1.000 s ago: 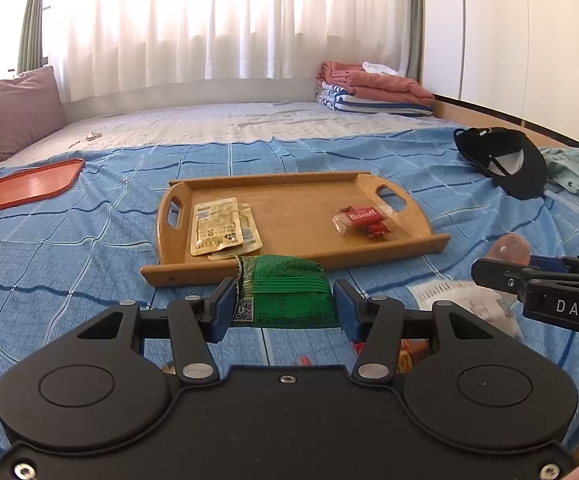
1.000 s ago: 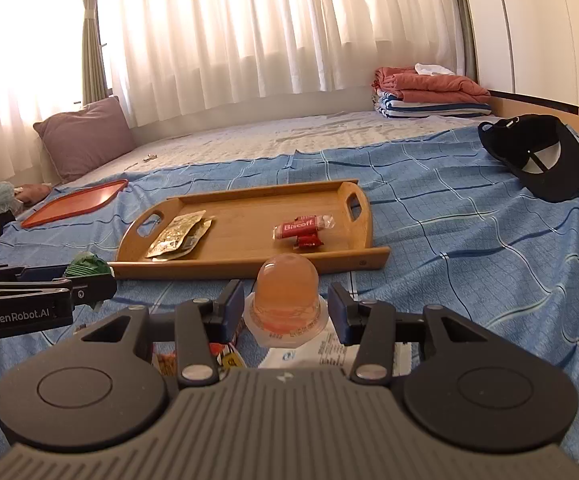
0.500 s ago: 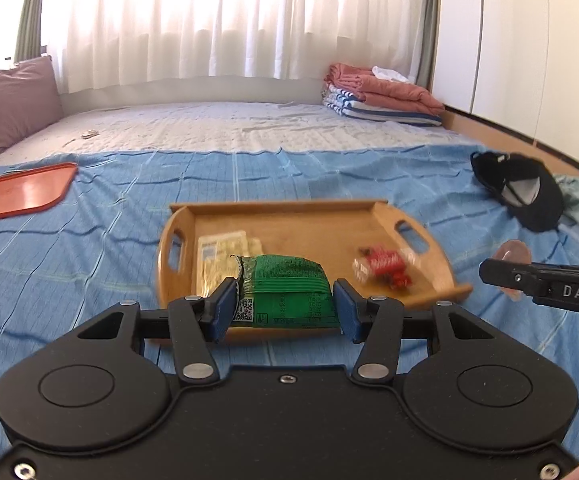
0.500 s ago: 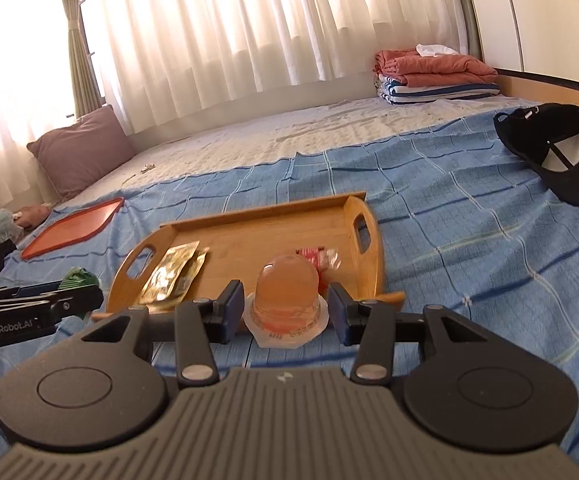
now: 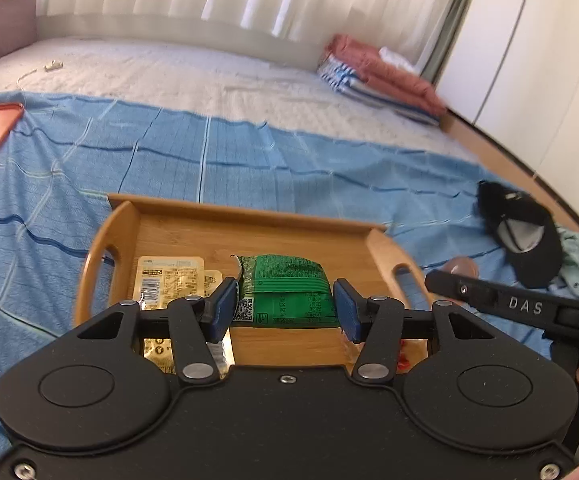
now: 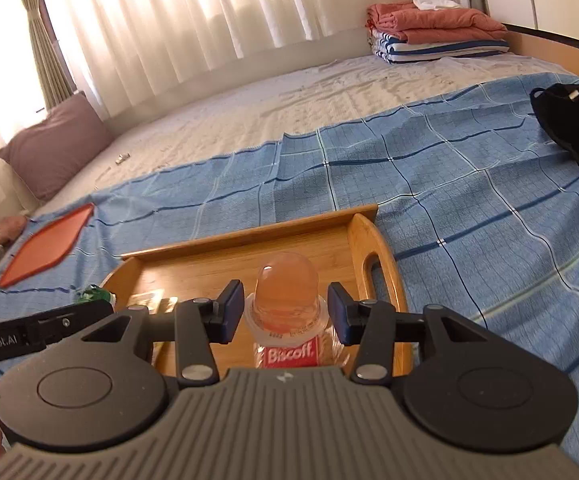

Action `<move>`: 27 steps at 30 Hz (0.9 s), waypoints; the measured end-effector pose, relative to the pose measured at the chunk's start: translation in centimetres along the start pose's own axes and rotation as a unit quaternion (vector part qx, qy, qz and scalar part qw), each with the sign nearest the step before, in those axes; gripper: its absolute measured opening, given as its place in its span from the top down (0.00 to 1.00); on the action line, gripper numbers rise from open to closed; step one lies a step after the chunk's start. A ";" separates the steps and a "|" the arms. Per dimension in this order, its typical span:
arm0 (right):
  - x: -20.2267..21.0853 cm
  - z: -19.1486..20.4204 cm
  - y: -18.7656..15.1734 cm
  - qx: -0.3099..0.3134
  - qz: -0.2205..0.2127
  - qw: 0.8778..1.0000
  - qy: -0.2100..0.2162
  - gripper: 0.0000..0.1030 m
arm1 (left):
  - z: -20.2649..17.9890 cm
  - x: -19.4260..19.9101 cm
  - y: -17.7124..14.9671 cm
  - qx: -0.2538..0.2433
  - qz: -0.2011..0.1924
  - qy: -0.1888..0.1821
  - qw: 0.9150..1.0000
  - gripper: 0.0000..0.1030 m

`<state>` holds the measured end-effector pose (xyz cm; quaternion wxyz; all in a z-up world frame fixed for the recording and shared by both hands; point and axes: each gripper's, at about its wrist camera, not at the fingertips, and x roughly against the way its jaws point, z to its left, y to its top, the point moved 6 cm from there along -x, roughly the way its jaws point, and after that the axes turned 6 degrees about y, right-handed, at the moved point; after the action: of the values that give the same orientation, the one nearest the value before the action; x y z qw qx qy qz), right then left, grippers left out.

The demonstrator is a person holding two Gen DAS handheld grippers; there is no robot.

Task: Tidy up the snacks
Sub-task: 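Carry the green packet and jelly cup over the wooden tray, then lower the green packet and jelly cup onto the tray and open both tools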

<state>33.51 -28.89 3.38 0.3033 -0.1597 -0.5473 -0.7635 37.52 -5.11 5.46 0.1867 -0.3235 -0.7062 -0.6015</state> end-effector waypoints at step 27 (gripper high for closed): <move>-8.4 -2.0 -1.6 0.039 0.064 0.996 -0.054 0.80 | -3.4 -7.9 -5.6 -0.099 0.025 0.038 0.994 0.40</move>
<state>39.11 -28.04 -3.32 0.3276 -0.2239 -0.5811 -0.7105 39.00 -10.63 -3.09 0.1959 -0.3350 -0.6271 -0.6754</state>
